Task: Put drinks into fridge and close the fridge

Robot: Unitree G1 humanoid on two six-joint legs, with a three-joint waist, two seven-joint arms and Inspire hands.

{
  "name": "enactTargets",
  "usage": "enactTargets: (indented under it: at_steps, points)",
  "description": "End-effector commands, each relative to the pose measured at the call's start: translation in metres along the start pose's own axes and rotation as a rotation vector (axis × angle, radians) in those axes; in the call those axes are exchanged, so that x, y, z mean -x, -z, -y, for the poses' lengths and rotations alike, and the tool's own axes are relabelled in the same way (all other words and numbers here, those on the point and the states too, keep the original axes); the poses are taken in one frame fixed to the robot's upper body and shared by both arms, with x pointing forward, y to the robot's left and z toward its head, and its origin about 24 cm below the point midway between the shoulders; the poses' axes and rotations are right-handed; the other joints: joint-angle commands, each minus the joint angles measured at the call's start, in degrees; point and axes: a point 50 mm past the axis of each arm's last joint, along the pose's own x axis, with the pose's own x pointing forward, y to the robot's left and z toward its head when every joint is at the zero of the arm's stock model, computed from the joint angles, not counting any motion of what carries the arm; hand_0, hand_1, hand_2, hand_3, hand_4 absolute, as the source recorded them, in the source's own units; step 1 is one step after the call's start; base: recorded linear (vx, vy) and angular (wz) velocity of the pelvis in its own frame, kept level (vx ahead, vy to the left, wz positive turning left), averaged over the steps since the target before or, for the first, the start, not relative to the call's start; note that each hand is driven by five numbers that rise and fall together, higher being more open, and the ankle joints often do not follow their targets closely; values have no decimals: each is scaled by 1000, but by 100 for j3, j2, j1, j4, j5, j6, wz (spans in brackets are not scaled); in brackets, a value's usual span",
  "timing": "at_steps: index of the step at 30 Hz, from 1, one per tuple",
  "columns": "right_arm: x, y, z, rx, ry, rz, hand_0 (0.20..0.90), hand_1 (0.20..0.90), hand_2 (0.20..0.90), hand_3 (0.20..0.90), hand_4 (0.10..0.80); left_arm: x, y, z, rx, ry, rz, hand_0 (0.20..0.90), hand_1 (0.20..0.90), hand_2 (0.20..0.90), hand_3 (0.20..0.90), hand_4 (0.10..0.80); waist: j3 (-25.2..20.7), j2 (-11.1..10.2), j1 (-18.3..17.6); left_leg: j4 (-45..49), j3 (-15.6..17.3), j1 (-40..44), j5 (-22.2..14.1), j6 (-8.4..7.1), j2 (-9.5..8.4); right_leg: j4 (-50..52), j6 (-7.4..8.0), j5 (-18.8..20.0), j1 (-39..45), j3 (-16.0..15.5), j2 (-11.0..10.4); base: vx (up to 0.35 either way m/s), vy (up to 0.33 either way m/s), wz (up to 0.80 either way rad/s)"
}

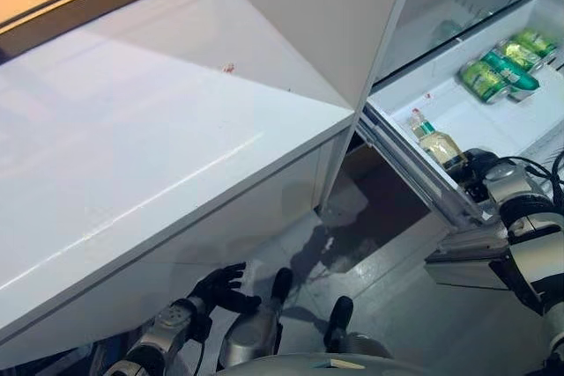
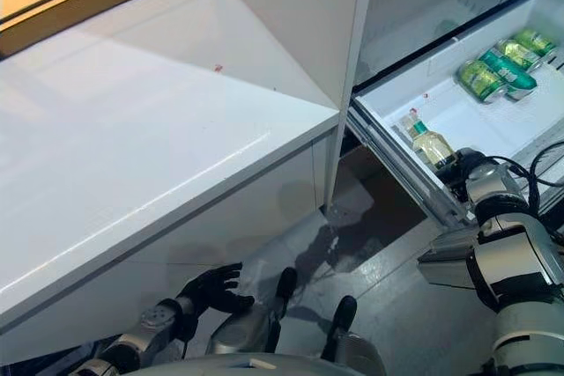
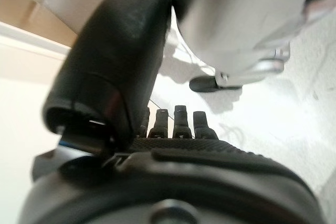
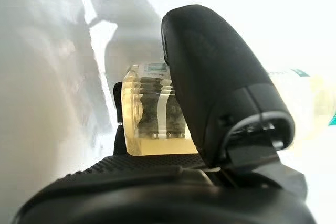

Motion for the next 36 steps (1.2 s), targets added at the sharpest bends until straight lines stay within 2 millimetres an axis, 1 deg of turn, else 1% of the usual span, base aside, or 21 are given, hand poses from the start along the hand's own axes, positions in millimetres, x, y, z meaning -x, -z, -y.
enactTargets:
  at_steps: [1,5,9,11,12,13,14,15,17,20,22,26,27,29,30,31,32,34,36]
  points:
    - [15,-57,45,14,171,197,300,300,300,200,100,-3,-13,-4,2,-22,59,900,900,900,900,800,149,-16,10,152,725,-33,-552,-45,121,518,102,-111,-442,462,-154,-83,12,-7]
    - [18,-62,50,11,191,203,300,300,300,200,100,-3,-21,-3,15,-11,105,900,900,900,900,800,270,19,7,192,711,-179,-536,-52,104,574,81,-112,-598,468,-147,-38,6,-4]
    - [18,-60,51,27,184,188,300,300,300,200,100,-3,-27,0,11,9,140,900,900,900,900,800,323,29,16,229,711,-231,-536,-56,88,623,71,-120,-654,441,-161,-3,2,1]
    - [18,-58,51,73,170,169,300,300,300,200,100,-3,-31,1,8,17,156,900,900,900,900,800,348,30,25,244,716,-254,-532,-60,81,652,62,-127,-681,422,-169,-4,3,2]
    - [17,-57,51,84,167,164,333,333,333,238,138,-3,-32,2,7,17,158,900,900,900,900,800,350,31,26,244,717,-256,-530,-60,80,656,60,-127,-684,421,-169,0,0,0]
    - [17,-55,52,137,150,132,900,900,900,900,800,-3,-33,2,6,18,161,900,900,900,900,800,357,29,39,249,721,-258,-529,-61,78,673,53,-132,-693,414,-169,0,0,0]
    - [17,-54,53,162,151,127,900,900,900,900,800,-3,-33,2,4,18,162,900,900,900,900,800,361,27,43,248,719,-257,-530,-60,77,676,51,-134,-693,412,-169,0,0,0]
    - [17,-55,54,239,165,121,900,900,900,900,800,-3,-33,2,3,15,160,900,900,900,900,800,369,21,54,249,721,-254,-520,-62,77,686,42,-131,-696,403,-165,0,0,0]
    - [18,-58,56,315,184,118,900,900,900,900,800,-2,-32,0,1,10,154,900,900,900,900,800,371,14,63,249,728,-246,-517,-62,80,694,41,-132,-691,401,-164,0,0,0]
    - [20,-64,58,395,207,116,900,900,900,900,800,-2,-30,-1,2,3,147,900,900,900,900,800,371,8,77,249,739,-238,-509,-68,83,707,41,-133,-688,396,-163,0,0,0]
    - [23,-72,59,484,224,124,900,900,900,900,800,-2,-29,-3,-2,-2,141,900,900,900,900,800,362,-10,81,238,748,-214,-508,-68,84,720,43,-139,-679,410,-154,0,0,0]
    - [26,-82,57,485,216,144,900,900,900,900,800,-2,-28,-3,-8,-3,135,900,900,900,900,800,319,-46,76,201,765,-167,-504,-76,92,708,50,-138,-652,431,-138,0,0,0]
    - [26,-84,58,467,212,155,900,900,900,900,800,-2,-28,-3,-10,-2,134,900,900,900,900,800,305,-59,73,192,776,-148,-506,-79,98,703,52,-136,-640,436,-136,0,0,0]
    - [30,-92,55,398,186,232,900,900,900,900,800,-1,-27,-2,-12,-2,132,900,900,900,900,800,265,-95,53,180,804,-104,-515,-81,104,685,55,-128,-603,450,-125,0,0,0]
    - [32,-97,53,328,164,271,900,900,900,900,800,-1,-26,-2,-13,-3,128,900,900,900,900,800,243,-114,37,174,810,-74,-523,-84,106,680,58,-126,-580,460,-122,19,33,-1]
    - [36,-105,50,215,147,346,900,900,900,900,800,0,-25,-2,-10,-6,122,900,900,900,900,800,220,-139,5,172,830,-36,-530,-87,110,679,58,-124,-553,476,-116,22,36,-1]
    - [38,-108,49,179,137,369,900,900,900,900,800,0,-24,-3,-7,-8,118,900,900,900,900,800,207,-152,-17,172,844,-16,-536,-88,114,680,56,-127,-537,486,-112,29,39,-2]
    - [48,-115,50,18,132,500,900,900,900,900,800,2,-18,-5,-4,-18,97,900,900,900,900,800,132,-226,-112,158,915,80,-578,-90,132,676,62,-140,-473,535,-91,35,29,-6]
    - [57,-118,50,-108,111,595,900,900,900,900,800,3,-13,-6,0,-30,79,900,900,900,900,800,74,-294,-192,149,972,157,-609,-86,139,673,73,-144,-419,576,-80,25,16,-9]
